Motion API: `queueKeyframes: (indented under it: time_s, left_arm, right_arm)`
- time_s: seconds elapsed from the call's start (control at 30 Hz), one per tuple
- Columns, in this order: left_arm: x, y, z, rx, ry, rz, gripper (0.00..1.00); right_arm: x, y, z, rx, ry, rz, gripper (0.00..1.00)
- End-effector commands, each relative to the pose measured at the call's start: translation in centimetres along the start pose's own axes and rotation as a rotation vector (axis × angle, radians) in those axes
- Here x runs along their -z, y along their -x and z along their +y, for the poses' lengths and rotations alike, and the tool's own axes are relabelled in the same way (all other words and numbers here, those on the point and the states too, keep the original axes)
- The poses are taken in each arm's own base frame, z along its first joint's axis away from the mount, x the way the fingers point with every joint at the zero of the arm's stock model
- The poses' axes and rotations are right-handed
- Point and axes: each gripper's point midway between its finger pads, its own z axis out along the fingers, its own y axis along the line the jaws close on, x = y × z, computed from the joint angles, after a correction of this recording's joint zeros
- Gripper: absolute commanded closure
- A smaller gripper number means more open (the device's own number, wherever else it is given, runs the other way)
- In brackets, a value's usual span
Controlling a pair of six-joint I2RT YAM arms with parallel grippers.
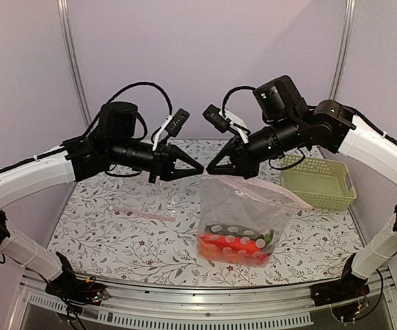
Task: Place the food in the zip-top bag and seal the zipper
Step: Hold the zipper food storage bag at the center of the board.
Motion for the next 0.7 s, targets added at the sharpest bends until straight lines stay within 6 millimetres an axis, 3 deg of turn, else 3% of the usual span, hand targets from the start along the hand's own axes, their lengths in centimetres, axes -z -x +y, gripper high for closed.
queueKeyframes:
  time_s: [0.0,0.67]
  left_arm:
    - [1.65,0.82,0.6,-0.004,0.054,-0.038,1.0]
    - [1.88,0.92,-0.07,-0.008,0.025,-0.042,1.0]
  right_arm:
    - [1.42,-2.51,-0.41,-0.035,-0.051,0.074,1.0]
    - [1.82,-3.3,-0.23,-0.058,-0.05,0.087,1.0]
